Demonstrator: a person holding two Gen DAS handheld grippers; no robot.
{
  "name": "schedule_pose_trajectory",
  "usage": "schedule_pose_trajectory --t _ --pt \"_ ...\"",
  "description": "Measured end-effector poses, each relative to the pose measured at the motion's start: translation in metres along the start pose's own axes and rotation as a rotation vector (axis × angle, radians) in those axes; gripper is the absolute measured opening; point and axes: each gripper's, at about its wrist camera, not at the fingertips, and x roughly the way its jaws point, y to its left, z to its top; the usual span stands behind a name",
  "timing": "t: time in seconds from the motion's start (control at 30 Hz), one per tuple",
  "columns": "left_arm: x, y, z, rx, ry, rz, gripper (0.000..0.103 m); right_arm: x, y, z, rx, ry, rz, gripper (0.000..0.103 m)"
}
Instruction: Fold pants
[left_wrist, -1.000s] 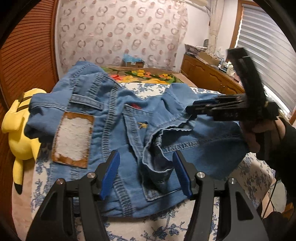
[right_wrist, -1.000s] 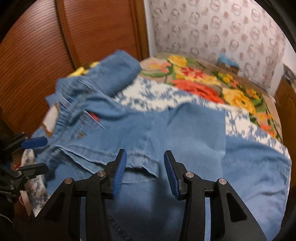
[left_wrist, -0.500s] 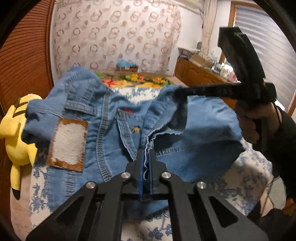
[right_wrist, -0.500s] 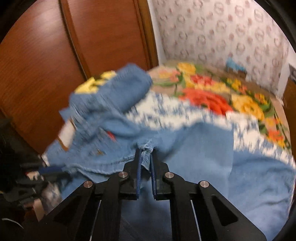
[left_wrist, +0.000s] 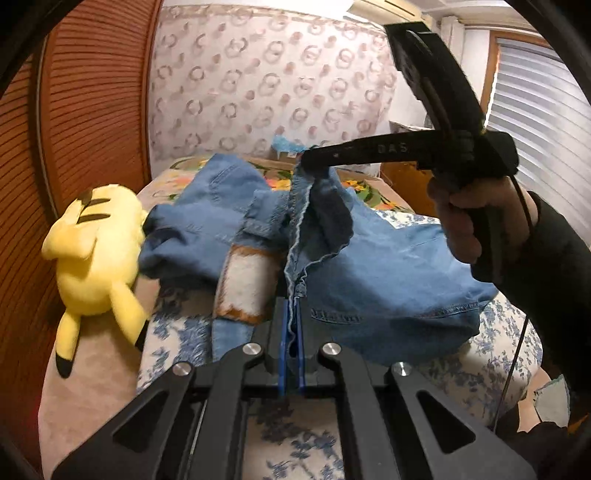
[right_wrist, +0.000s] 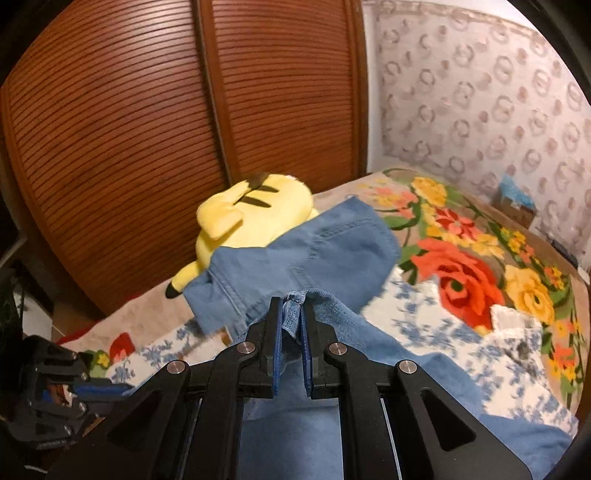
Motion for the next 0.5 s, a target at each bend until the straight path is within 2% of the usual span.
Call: schedule_pose_trajectory --t 0.1,0.17,0.23,0.27,0.4,0.5 --pt "0.001 0.003 -0.005 0.0 0.016 0.018 0.001 0.014 0.01 0.003 -0.01 0.005 -0.009 0.007" --pt "0.003 0.004 -0.006 -0.001 0.027 0.031 0.002 0.017 0.012 0.004 -0.006 -0.006 -0.016 0.013" --pt "0.002 0.006 -0.004 -0.003 0.028 0.043 0.004 0.013 0.011 0.003 -0.006 -0.025 -0.02 0.037" --pt "0.001 0.006 -0.003 -0.002 0.026 0.051 0.008 0.011 0.01 0.002 -0.001 -0.035 -0.027 0.04" --pt "-0.004 0.002 0.001 0.015 0.011 0.062 0.026 -0.011 -0.003 -0.009 0.028 -0.061 -0.061 0.042" --pt "0.001 -0.005 0.005 0.042 0.018 0.051 0.031 -0.032 -0.016 -0.022 0.042 -0.075 -0.086 0.043"
